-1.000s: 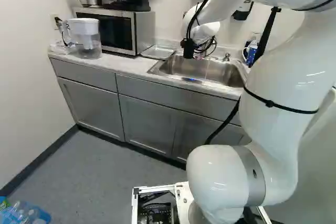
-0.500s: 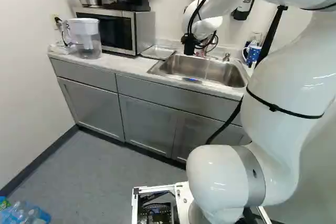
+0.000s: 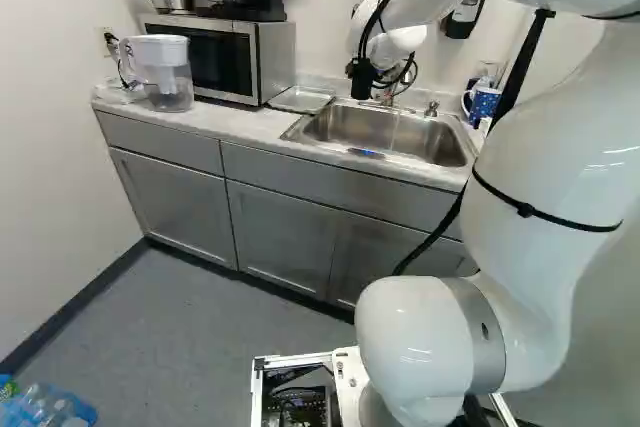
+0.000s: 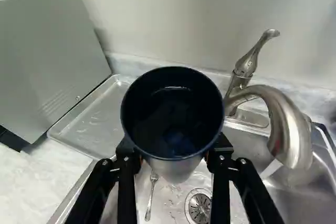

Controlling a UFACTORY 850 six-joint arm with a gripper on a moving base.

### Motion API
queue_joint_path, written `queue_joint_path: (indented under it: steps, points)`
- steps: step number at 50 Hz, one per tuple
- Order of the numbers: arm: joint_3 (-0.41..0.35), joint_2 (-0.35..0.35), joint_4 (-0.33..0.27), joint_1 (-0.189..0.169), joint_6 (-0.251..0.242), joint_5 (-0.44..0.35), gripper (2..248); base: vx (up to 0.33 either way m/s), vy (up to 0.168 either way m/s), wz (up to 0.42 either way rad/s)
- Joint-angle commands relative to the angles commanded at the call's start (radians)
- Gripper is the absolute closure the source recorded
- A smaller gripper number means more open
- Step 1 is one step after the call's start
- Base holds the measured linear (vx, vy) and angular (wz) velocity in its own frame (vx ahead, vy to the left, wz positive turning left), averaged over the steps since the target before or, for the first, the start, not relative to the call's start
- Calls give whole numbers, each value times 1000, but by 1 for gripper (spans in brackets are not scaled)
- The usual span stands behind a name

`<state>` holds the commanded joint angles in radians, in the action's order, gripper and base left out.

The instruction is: Rinse the cup and place it in the tray

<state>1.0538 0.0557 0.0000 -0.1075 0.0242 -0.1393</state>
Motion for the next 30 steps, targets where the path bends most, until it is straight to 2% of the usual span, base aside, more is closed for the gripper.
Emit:
queue_joint_path:
  steps: [30]
  points:
    - [0,0,0,0,302,0,124,0,0,0]
